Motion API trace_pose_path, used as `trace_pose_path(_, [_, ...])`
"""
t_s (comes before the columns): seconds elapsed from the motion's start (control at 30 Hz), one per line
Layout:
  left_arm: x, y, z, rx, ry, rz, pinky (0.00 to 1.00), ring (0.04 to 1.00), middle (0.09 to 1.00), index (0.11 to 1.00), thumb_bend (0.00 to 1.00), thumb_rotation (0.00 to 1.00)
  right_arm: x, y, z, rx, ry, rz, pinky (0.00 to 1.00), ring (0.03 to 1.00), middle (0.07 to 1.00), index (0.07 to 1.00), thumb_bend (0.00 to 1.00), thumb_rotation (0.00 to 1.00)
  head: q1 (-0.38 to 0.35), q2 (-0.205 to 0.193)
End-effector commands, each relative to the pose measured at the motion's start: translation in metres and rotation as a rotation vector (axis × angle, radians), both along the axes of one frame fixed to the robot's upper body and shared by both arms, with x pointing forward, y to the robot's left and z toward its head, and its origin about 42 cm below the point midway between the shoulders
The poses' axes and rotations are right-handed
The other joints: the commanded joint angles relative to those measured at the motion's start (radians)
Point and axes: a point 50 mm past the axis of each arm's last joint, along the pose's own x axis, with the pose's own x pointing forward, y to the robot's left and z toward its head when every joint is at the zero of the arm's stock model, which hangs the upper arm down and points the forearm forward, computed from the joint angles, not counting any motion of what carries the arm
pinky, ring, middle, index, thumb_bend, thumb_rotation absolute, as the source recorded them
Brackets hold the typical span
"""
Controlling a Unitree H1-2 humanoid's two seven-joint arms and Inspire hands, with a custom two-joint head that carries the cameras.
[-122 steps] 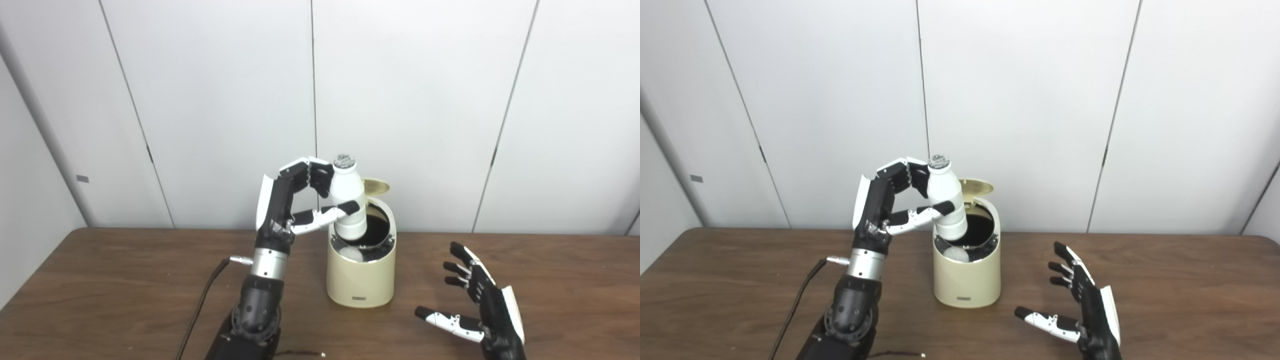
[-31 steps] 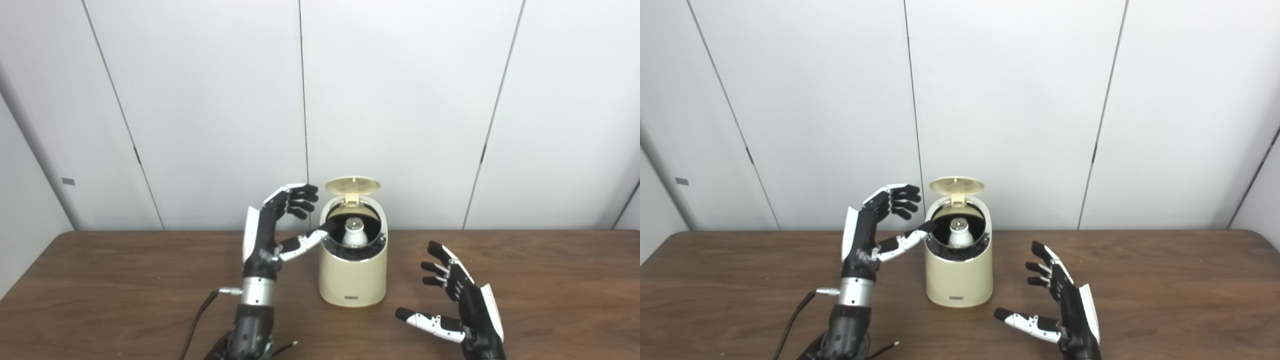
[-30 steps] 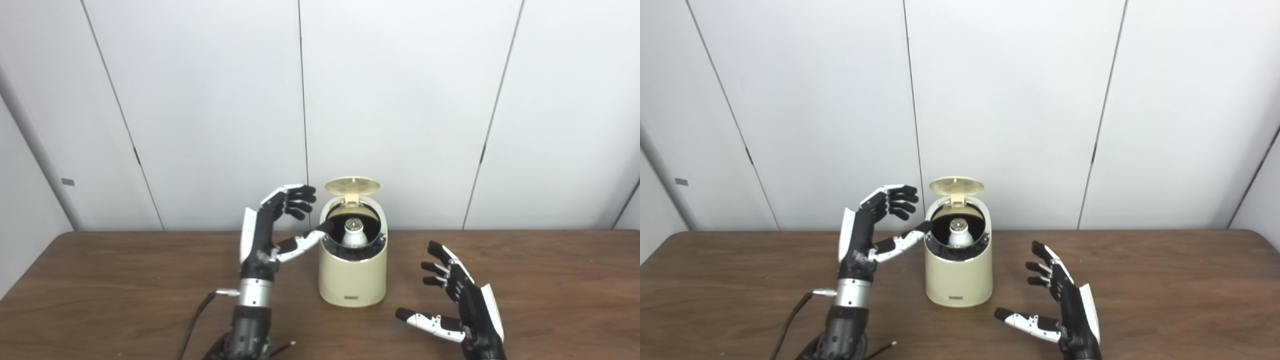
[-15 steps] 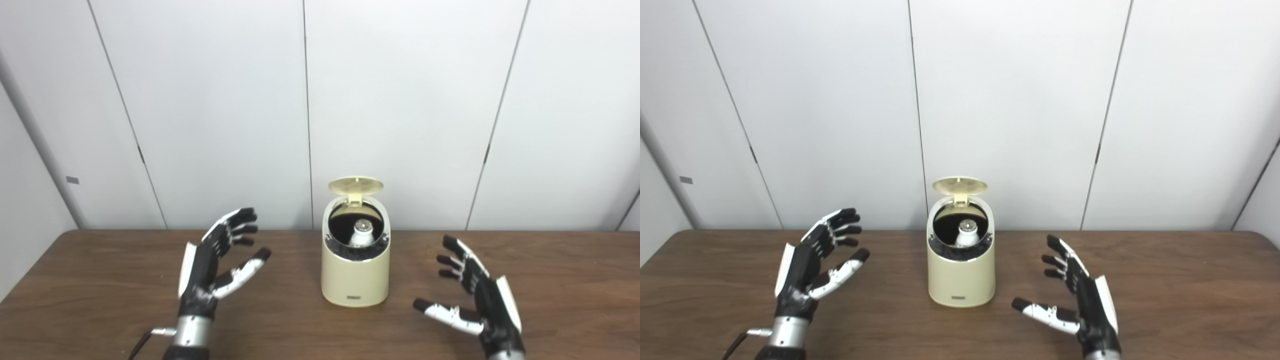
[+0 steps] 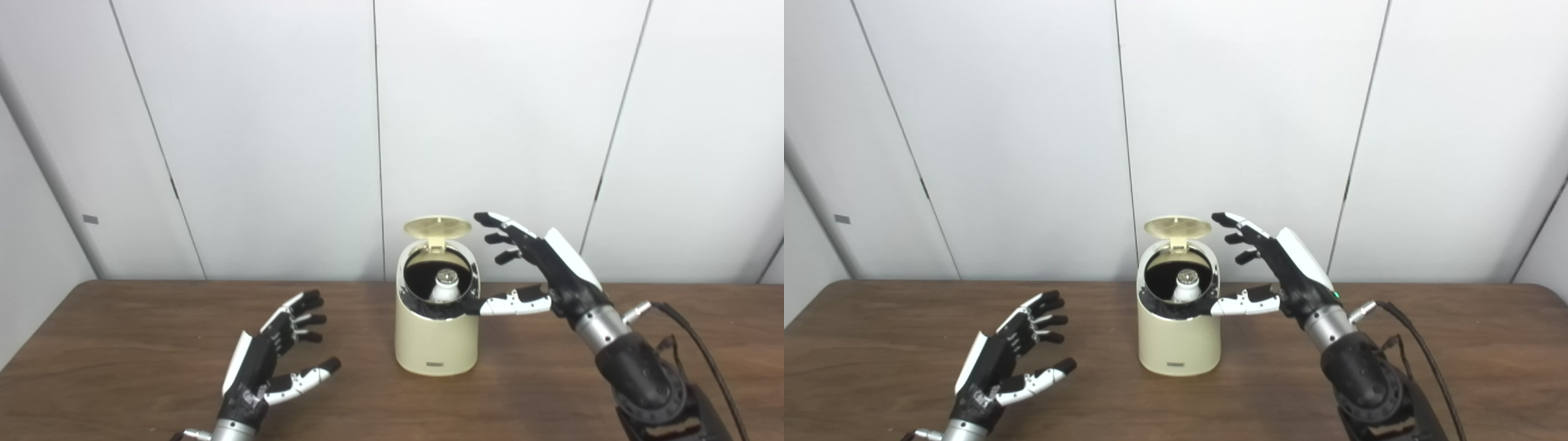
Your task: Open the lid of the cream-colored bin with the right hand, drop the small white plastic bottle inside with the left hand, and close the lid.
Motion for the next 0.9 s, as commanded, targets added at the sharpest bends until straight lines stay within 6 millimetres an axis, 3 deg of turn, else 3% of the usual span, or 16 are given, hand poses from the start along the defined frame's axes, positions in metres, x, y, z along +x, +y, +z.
trace_pose_path(0.0, [0.004, -0.006, 0.000, -0.014, -0.013, -0.012, 0.68, 0.783, 0.845, 0.871, 0.66, 0.04, 0.003, 0.007, 0.046, -0.050, -0.133, 0.032, 0.70, 0.844, 0.892, 0.875, 0.79, 0.39, 0.001, -0.001])
trace_pose_path(0.17, [0.004, -0.010, -0.003, -0.007, -0.004, -0.012, 0.68, 0.786, 0.846, 0.876, 0.67, 0.07, 0.007, 0.016, 0.059, -0.129, -0.139, 0.053, 0.74, 0.860, 0.888, 0.887, 0.77, 0.43, -0.001, -0.004])
trace_pose_path(0.37, [0.005, -0.014, -0.004, -0.014, 0.000, -0.012, 0.68, 0.779, 0.842, 0.877, 0.67, 0.04, 0.014, 0.025, 0.069, -0.231, -0.120, 0.051, 0.85, 0.923, 0.922, 0.907, 0.75, 0.55, -0.001, -0.003])
trace_pose_path(0.5, [0.007, -0.016, -0.005, -0.020, 0.004, -0.014, 0.67, 0.780, 0.845, 0.876, 0.67, 0.06, 0.019, 0.029, 0.072, -0.267, -0.123, 0.044, 0.83, 0.924, 0.915, 0.909, 0.77, 0.58, 0.001, -0.003])
trace_pose_path(0.87, [0.008, -0.020, -0.005, -0.023, 0.002, -0.005, 0.67, 0.780, 0.843, 0.875, 0.67, 0.05, 0.027, 0.035, 0.082, -0.334, -0.145, 0.071, 0.83, 0.910, 0.881, 0.871, 0.76, 0.55, 0.009, 0.004])
